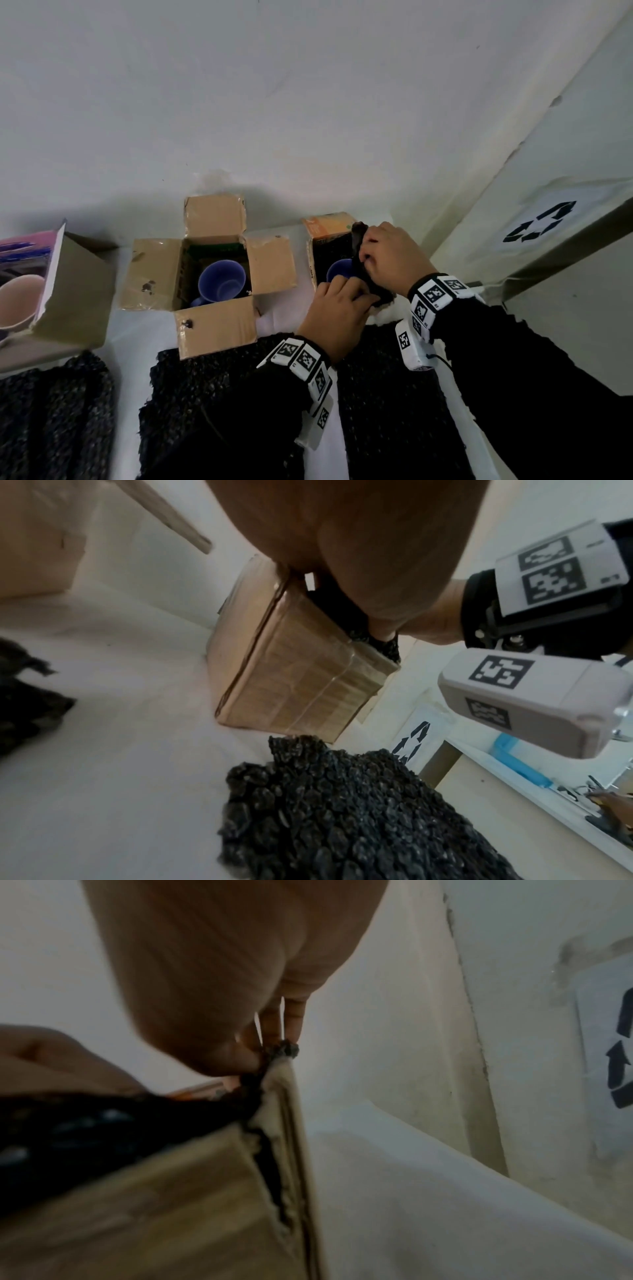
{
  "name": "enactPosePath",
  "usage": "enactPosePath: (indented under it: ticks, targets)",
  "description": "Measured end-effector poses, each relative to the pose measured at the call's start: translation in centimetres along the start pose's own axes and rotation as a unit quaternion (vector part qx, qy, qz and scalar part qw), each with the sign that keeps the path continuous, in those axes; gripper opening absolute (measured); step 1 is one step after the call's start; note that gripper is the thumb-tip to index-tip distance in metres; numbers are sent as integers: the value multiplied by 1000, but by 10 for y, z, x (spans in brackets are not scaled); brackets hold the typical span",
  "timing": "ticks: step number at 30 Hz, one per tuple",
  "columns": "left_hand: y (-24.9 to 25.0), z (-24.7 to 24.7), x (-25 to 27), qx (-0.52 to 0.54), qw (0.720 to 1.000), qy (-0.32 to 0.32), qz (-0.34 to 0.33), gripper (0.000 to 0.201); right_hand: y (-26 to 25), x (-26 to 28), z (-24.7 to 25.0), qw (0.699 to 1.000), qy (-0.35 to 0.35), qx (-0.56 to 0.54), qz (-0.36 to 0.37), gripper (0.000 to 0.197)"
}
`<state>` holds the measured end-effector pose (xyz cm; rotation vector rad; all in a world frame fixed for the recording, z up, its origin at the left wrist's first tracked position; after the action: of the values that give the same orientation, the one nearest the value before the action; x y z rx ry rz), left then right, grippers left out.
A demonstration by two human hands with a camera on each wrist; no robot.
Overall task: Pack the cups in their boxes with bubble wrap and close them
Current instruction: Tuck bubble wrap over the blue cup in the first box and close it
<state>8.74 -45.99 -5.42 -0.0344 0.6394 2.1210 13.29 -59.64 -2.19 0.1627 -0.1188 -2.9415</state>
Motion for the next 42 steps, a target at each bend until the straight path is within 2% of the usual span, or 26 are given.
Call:
enactPosePath:
  ticks: [2, 6, 9, 13, 16, 19, 23, 27, 32, 36, 39, 42]
  targets:
    - [-5, -3, 2, -16, 1000, 1, -2, 30, 0, 2, -1, 998, -24, 50, -3, 36]
    - [-12, -3, 8, -21, 1000, -9, 3, 38, 9, 6, -5, 996, -43, 80, -1, 29]
    - [-17, 1, 10, -26, 1000, -6, -8, 38, 10, 7, -8, 998, -26, 52, 6, 48]
    - [-16, 5, 9, -30, 1000, 0, -5, 39, 10, 12, -9, 997, -21, 73, 32, 29]
    - [-17, 6, 8, -38, 999, 5, 4, 40, 14, 17, -5, 995, -15, 88, 46, 27]
    - [-18, 7, 8, -50, 999, -6, 13, 41, 22, 30, -4, 994, -21, 68, 79, 36]
    - [-21, 9, 7, -62, 998, -16, 16, 45, 25, 48, -9, 990, -66, 38, 115, 60]
    - [-22, 10, 8, -56, 998, 0, 9, 49, 25, 51, -3, 991, -51, 37, 120, 76]
    - [-22, 12, 7, -57, 998, -5, 12, 44, 25, 52, 3, 986, -62, 68, 138, 81]
    - [-17, 15, 10, -47, 998, -14, 25, 22, 28, 54, 4, 984, -70, 93, 135, 84]
    - [-11, 14, 14, -45, 999, -11, 21, 42, 29, 56, 2, 985, -73, 95, 123, 79]
    - [-8, 9, 16, -76, 997, 16, -9, 31, 25, 56, 0, 985, -76, 104, 112, 79]
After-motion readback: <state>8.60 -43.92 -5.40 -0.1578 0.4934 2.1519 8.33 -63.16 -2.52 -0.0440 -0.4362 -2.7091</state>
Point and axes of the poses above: each hand's wrist, its own x-axis away from the middle knuckle, its own z-axis out of the back of the hand, y = z × x, the point moved 4 cm from there along -x, towards the middle knuckle, and after that the axes turned 11 degrees about x, right-handed, at the moved point
